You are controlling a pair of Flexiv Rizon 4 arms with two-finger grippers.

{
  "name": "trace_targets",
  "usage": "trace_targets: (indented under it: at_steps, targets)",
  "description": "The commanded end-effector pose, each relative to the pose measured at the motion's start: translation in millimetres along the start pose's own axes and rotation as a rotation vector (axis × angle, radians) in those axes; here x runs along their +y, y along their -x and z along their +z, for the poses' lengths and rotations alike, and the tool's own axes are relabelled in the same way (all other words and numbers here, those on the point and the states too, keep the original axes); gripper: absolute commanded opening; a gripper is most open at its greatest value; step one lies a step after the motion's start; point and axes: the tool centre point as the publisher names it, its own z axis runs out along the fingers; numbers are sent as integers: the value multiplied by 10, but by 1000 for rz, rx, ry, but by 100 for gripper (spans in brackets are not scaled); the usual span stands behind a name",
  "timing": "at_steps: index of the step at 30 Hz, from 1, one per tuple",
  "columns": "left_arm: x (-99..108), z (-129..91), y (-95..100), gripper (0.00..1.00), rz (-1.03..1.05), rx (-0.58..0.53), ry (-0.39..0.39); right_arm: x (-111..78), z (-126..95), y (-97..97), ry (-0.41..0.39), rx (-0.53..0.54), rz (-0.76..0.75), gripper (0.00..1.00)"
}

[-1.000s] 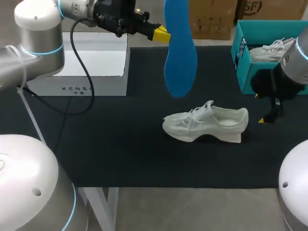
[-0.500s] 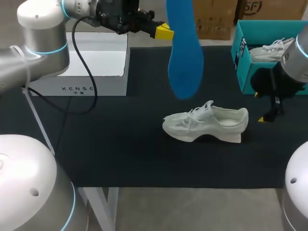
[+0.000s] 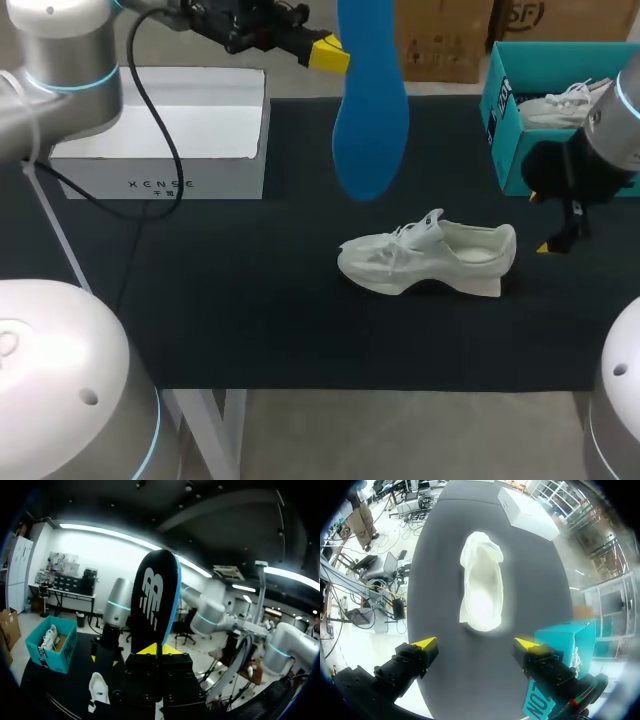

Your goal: Take the shoe out of the shoebox, open the shoe tongue, remove and reinsert the insole, then place the shoe into the shoebox

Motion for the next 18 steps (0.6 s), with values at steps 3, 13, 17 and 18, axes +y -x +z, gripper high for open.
trace_targets:
  at_steps: [3, 13, 17, 18]
  targets:
    - [9, 4, -9, 0, -1, -2, 0, 61, 59, 27, -15, 6, -7, 100]
    - [9, 4, -9, 0, -1, -2, 0, 261, 294, 211, -12, 43, 22, 100]
    - [9, 4, -9, 0, -1, -2, 0, 317, 421, 260, -4, 66, 28, 100]
    - [9, 4, -9, 0, -1, -2, 0, 323, 450, 269, -1, 70, 32, 100]
